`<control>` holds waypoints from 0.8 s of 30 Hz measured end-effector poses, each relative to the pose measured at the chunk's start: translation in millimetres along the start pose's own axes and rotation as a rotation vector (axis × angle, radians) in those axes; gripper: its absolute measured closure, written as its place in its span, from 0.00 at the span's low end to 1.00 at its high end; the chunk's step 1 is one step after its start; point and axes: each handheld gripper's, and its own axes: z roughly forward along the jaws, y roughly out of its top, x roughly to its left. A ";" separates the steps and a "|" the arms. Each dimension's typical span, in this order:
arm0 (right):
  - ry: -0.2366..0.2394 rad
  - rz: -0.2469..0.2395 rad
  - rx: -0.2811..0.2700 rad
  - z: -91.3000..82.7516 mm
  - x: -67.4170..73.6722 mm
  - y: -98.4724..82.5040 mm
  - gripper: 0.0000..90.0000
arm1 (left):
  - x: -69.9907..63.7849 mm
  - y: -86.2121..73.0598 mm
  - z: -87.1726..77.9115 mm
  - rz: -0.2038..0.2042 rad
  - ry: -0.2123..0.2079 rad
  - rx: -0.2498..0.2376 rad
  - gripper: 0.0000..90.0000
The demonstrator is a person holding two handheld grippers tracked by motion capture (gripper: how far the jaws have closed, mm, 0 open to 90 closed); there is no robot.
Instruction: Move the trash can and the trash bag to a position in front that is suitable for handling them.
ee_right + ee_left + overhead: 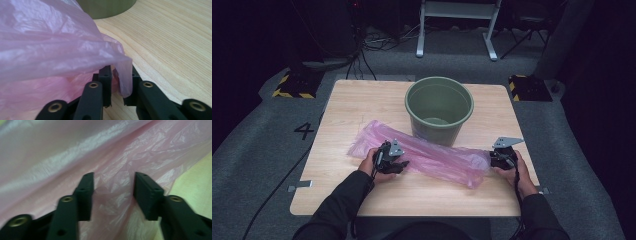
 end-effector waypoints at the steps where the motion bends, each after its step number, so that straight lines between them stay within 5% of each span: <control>1: 0.000 -0.007 0.007 0.5 0.6 0.5 0.90 | 1.5 1.4 2.1 0.003 0.004 -0.005 0.66; 6: -0.017 0.000 0.007 -0.1 -1.0 0.1 0.81 | 6.3 9.5 12.1 0.000 0.041 -0.010 0.74; 8: -0.035 0.026 0.000 -4.7 -5.4 -0.2 0.65 | 9.2 12.1 16.6 -0.012 0.047 -0.018 0.75; 12: -0.042 0.038 -0.001 -14.9 -8.8 1.5 0.53 | 10.1 13.2 20.4 -0.001 0.071 -0.032 0.77; 24: -0.072 0.017 -0.108 -56.0 -0.2 25.2 0.47 | 14.2 10.5 19.6 0.000 0.074 -0.036 0.77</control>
